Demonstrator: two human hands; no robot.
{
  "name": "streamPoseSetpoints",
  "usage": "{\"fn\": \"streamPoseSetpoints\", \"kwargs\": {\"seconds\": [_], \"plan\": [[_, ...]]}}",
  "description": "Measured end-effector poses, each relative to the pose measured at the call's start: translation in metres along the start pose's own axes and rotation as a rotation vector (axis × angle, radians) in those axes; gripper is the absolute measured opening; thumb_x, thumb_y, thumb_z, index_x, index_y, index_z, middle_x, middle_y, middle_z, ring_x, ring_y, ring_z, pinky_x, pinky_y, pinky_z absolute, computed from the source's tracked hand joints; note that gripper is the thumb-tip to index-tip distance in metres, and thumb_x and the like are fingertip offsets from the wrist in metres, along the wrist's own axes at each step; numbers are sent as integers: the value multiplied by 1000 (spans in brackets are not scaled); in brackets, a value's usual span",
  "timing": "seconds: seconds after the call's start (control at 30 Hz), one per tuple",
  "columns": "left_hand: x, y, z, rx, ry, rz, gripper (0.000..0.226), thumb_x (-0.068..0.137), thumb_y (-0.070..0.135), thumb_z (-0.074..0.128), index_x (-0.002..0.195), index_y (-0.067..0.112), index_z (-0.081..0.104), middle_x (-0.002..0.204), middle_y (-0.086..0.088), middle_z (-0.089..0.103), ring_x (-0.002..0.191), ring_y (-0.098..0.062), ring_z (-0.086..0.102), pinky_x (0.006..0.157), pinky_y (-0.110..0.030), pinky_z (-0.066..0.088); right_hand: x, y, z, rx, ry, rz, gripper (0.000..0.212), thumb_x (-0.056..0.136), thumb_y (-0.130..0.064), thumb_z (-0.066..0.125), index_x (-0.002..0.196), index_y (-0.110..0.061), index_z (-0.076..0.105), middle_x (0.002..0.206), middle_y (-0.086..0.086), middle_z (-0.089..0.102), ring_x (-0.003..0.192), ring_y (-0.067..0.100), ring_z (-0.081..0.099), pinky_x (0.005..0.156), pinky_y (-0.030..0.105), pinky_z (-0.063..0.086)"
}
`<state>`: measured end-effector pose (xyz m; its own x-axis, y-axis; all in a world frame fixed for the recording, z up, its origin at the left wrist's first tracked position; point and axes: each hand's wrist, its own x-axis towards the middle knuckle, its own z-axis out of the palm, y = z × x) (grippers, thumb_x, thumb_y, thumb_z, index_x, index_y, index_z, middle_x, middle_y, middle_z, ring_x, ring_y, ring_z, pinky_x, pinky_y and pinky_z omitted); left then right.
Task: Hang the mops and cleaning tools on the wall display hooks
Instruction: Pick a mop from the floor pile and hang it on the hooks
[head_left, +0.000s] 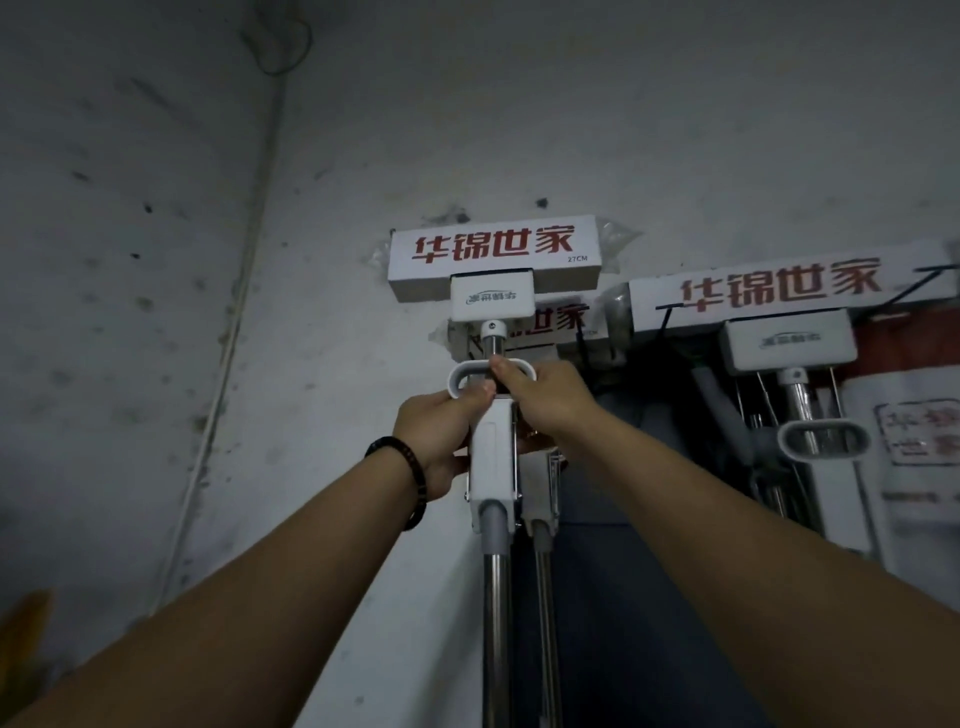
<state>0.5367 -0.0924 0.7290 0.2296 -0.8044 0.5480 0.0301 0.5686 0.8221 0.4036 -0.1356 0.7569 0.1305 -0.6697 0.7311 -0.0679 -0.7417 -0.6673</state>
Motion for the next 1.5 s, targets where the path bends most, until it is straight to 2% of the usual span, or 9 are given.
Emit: {"fn": "streamPoseSetpoints", "kwargs": {"seconds": [0.2,0.3,0.63,0.77,0.87,1.0,1.13,1.3,1.5], "plan": [[55,-29,36,19,-7,3,35,96,39,71,113,8,75,104,-12,80,99,-33,76,81,-44,64,57,43,-25,-107,63,23,46,92,-57,71,88,-11,78,85,15,77,77,34,76,68,51,66],[73,-47,44,16,24,-29,36,100,39,66,111,6,74,106,-15,79,103,-37,74,85,-46,63,73,68,-26,-101,83,39,49,90,-57,73,94,-9,78,89,15,77,78,32,76,61,39,63],[88,-101,42,-32,158,-82,41,104,49,55,105,13,76,103,-15,79,93,-35,72,88,-50,62,70,123,-12,-130,19,36,53,90,-62,67,87,-9,74,87,14,76,79,33,76,64,58,65],[87,-103,41,-33,112,-72,42,104,45,55,111,7,74,101,-15,79,94,-37,75,85,-51,64,65,126,-16,-217,65,14,54,93,-60,62,83,-8,73,79,11,74,74,28,74,68,48,65],[82,-105,33,16,49,-89,44,101,48,59,113,8,74,107,-14,79,100,-37,75,88,-52,63,46,125,-23,-318,14,-2,43,103,-46,59,71,-18,67,68,0,67,62,15,65,55,26,50],[58,-116,17,211,-61,-125,38,101,43,61,120,11,71,115,-11,77,105,-33,74,96,-49,60,13,133,-20,-435,-75,25,37,101,-40,63,70,-20,64,72,0,68,66,16,64,63,29,49],[14,-143,-2,376,-39,-118,46,97,36,68,138,20,53,117,-6,67,107,-25,66,97,-46,58,-45,155,-7,-447,-12,110,37,96,-48,67,113,-15,69,102,2,74,86,17,70,67,28,55],[-83,-218,-51,458,-122,-167,31,98,25,67,127,18,60,102,1,71,95,-20,71,80,-34,56,-158,202,17,-484,87,91,29,95,-31,72,119,-17,63,100,-1,67,87,15,65,71,19,47],[-232,-337,-108,359,-148,-487,12,101,23,66,110,23,72,111,-8,76,90,-24,77,73,-35,58,-308,287,42,-374,-25,411,13,96,-30,71,106,-23,73,92,-10,73,83,4,67,67,5,43]]}}
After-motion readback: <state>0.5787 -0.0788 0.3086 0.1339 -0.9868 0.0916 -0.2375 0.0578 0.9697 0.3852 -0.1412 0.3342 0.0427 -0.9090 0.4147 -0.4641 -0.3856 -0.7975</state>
